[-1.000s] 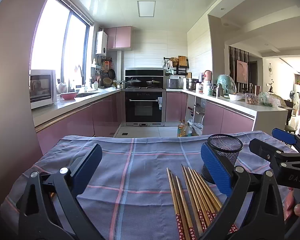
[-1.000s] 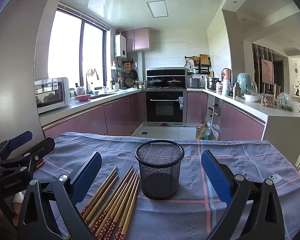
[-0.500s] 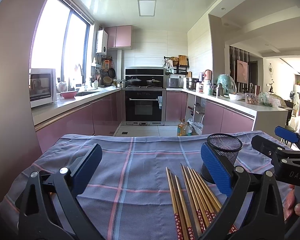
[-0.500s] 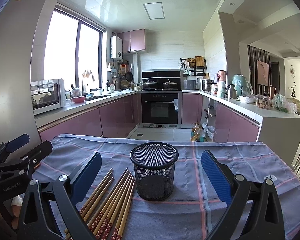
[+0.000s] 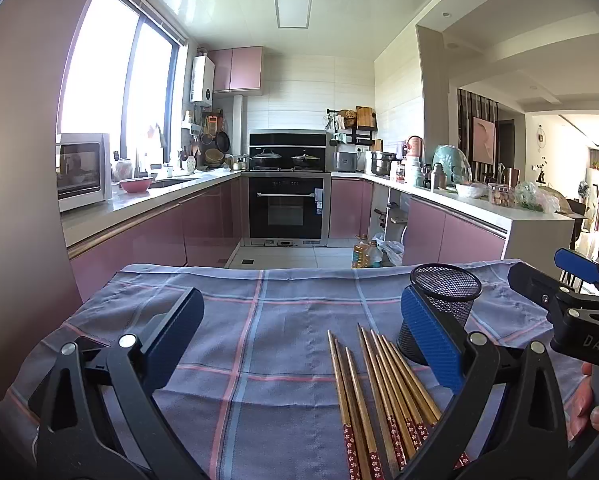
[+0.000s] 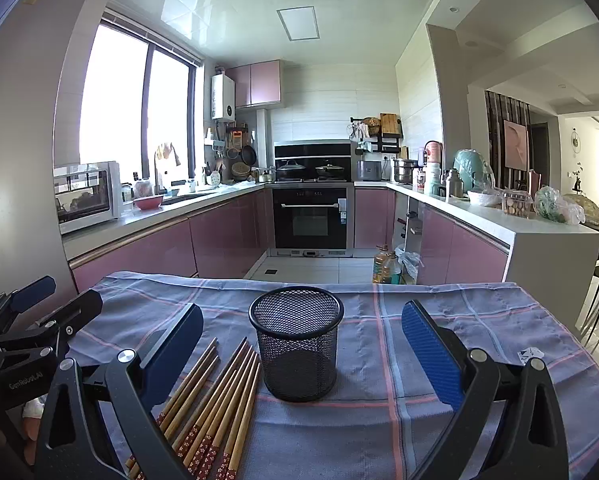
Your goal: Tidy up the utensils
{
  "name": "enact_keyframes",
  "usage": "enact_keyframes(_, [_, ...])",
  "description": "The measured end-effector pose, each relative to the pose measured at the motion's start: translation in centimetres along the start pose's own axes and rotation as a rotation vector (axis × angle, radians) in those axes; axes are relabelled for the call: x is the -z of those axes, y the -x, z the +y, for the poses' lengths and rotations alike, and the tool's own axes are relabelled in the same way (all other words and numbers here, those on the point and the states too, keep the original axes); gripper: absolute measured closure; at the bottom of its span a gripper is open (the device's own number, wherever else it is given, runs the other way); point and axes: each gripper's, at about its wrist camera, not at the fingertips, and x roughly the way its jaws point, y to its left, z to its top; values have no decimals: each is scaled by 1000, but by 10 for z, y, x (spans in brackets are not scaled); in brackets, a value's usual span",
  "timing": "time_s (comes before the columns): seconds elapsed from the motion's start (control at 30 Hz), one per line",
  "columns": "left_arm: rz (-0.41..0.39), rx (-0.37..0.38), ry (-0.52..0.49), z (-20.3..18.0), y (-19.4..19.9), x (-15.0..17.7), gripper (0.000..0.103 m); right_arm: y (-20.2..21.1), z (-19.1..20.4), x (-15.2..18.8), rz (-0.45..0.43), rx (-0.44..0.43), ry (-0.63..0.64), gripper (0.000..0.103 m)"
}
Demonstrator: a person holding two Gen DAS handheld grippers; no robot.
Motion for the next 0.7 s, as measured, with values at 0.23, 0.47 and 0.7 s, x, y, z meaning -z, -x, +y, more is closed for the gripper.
enact_keyframes(0.23, [0, 3, 0, -2, -1, -1, 6, 3, 0, -1, -2, 5, 1, 7])
enact_keyframes(0.47, [1, 2, 2, -2, -1, 0, 6, 3, 0, -2, -3, 4, 1, 7])
enact_keyframes(0.7, [-1, 2, 1, -3, -1, 0, 6, 5, 0, -4, -8, 11, 7, 7])
